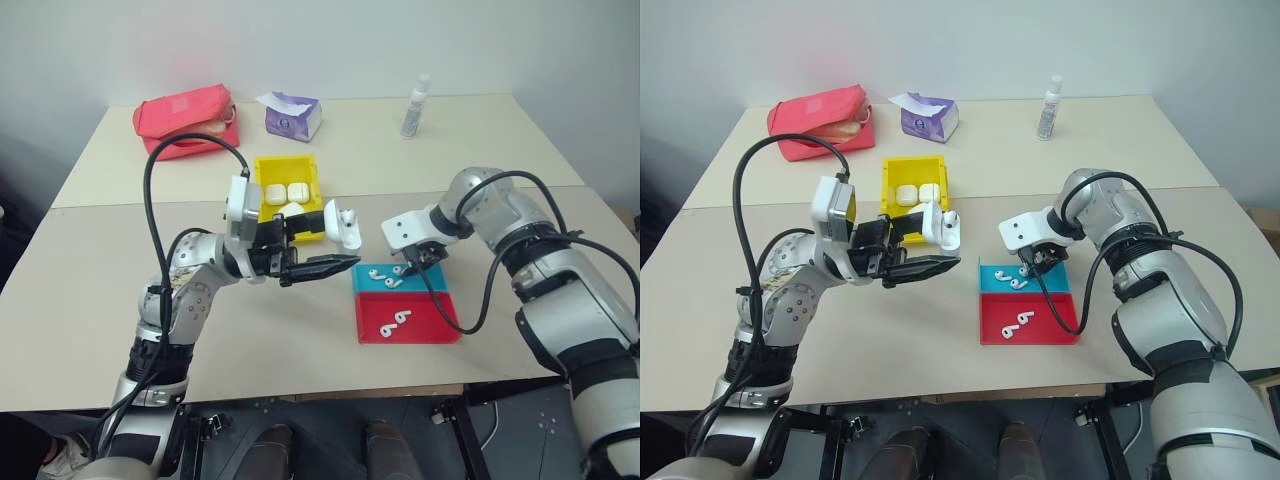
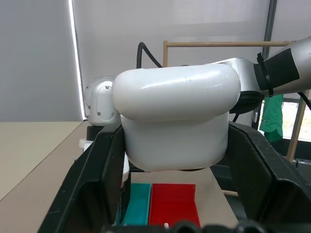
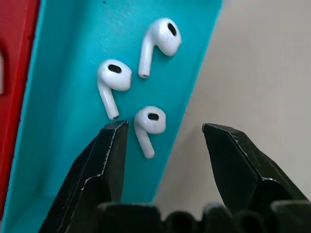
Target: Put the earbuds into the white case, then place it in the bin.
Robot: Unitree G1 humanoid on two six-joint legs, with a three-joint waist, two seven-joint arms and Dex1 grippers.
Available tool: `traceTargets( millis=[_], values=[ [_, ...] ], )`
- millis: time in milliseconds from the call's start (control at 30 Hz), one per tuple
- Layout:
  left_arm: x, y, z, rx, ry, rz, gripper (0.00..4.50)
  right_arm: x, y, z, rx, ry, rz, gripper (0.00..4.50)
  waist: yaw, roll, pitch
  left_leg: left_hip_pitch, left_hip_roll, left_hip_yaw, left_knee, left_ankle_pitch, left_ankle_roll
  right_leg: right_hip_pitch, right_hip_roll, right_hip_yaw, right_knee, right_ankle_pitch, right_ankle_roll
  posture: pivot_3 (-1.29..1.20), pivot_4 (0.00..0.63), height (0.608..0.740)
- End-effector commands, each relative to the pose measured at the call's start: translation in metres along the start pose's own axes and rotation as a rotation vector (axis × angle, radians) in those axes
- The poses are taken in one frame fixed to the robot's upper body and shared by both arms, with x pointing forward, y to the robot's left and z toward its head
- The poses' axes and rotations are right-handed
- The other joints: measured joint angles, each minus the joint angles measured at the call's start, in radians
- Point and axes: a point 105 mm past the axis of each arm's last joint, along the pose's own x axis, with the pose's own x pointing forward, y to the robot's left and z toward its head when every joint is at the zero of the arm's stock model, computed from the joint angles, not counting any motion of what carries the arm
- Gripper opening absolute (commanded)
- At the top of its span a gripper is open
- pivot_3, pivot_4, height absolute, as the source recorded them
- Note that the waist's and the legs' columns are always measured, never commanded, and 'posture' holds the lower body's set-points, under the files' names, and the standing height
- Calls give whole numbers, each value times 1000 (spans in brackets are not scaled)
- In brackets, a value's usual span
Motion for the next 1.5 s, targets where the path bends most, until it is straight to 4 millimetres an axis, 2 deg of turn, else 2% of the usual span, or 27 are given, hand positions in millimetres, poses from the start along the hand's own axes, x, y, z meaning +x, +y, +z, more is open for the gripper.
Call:
traceTargets(
  millis=[33,633,767,900,1267,1500],
  values=[
    [0,-5,11,36,-25,-11,2809,-10,-8,3,-35,6,-35,2922,0,0,0,0,0,0,0,0,0,0,0,0,0,0,0,0,150,740],
    [-2,-4,11,37,-16,-2,2809,0,-3,5,-37,-23,-18,2922,-1,0,0,0,0,0,0,0,-1,0,0,0,0,0,0,0,150,740],
    [-3,-3,10,38,-13,-2,2809,2,0,3,-36,-11,0,2167,-1,0,0,0,0,0,0,0,-1,0,0,0,0,0,0,0,150,740],
    [-3,-3,10,40,-12,-3,2809,5,2,1,-29,-5,4,827,-1,0,0,1,0,0,0,0,-1,0,0,0,0,0,0,0,150,740],
    [-1,-3,11,43,-14,-14,2809,5,3,-1,22,-27,-17,827,-1,0,0,1,0,0,0,0,-1,1,0,0,0,0,0,0,150,740],
    [0,-1,11,40,-13,-41,2809,-17,-2,0,121,-112,-99,827,0,0,0,1,0,0,0,0,-1,1,0,0,1,0,0,0,150,740]
  ],
)
